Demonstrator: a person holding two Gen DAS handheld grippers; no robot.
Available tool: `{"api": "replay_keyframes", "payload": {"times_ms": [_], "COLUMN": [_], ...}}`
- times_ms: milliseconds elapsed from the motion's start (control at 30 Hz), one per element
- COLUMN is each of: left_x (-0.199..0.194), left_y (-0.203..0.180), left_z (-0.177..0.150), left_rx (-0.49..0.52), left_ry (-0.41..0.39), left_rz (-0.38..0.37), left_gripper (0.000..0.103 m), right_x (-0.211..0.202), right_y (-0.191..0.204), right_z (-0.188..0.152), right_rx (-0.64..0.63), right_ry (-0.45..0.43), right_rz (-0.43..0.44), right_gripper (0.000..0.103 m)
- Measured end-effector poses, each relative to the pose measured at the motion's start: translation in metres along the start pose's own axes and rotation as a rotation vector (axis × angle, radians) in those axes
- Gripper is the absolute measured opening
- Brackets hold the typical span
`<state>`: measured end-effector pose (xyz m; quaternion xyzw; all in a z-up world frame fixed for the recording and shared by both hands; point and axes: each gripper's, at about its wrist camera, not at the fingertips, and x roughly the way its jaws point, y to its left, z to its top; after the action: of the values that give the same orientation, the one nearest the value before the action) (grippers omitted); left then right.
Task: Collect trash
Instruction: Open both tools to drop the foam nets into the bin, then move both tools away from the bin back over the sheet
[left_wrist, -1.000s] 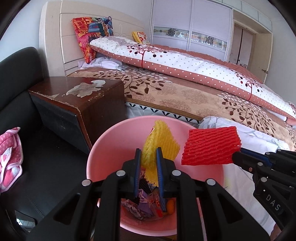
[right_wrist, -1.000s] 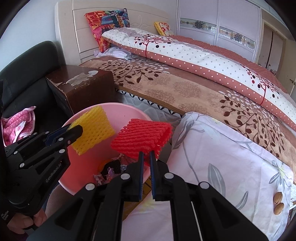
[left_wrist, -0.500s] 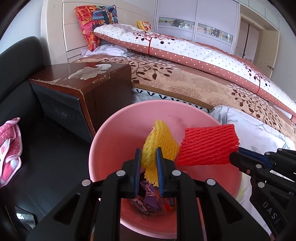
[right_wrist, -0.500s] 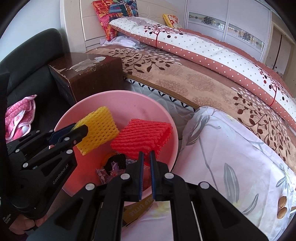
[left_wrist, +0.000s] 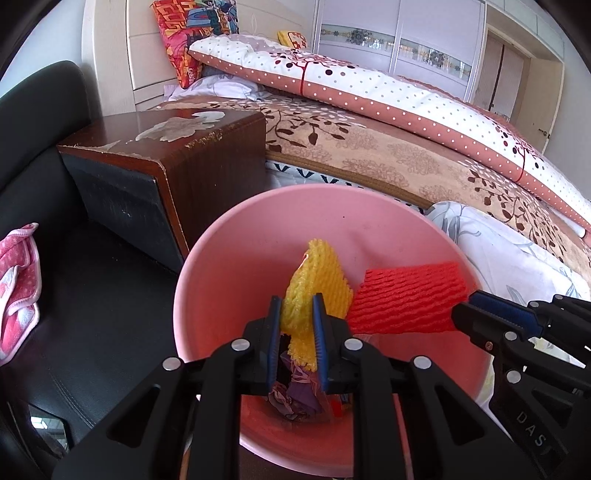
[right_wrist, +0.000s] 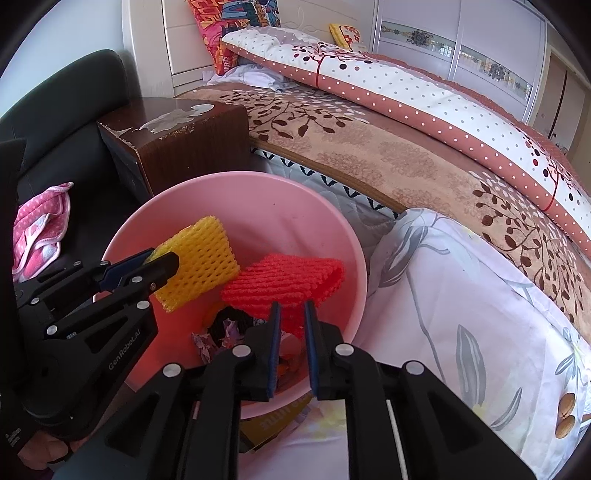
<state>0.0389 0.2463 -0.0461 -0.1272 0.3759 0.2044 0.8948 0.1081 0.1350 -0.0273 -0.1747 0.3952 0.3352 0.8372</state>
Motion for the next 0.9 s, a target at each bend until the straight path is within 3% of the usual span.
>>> {"api": "replay_keyframes", "payload": {"times_ms": [200, 333, 633, 900], "left_x": [-0.002, -0.007, -0.019, -0.025], "left_y": [0.0, 0.0, -0.002, -0.004], "left_z": [-0.001, -0.001, 0.003, 0.007], "left_rx": [-0.003, -0.007, -0.019, -0.031], "left_ry": [0.006, -0.007, -0.041, -0.06], "left_rz": [-0.002, -0.001, -0.014, -0.026], "left_gripper": [0.038, 0.048, 0.06, 0.061], "right_x": [-0.004, -0.01, -0.023, -0.029], "right_y": [-0.002, -0.005, -0.016, -0.02], "right_z": [-0.001, -0.003, -0.006, -0.01], "right_rx": [0.005, 0.015, 0.042, 0.056], "right_ry": [-0.01, -0.029, -0.06, -0.072], "right_rz": [0.0, -0.002, 0.001, 0.003], "right_gripper": [0.025, 0.037, 0.042, 0.043]}}
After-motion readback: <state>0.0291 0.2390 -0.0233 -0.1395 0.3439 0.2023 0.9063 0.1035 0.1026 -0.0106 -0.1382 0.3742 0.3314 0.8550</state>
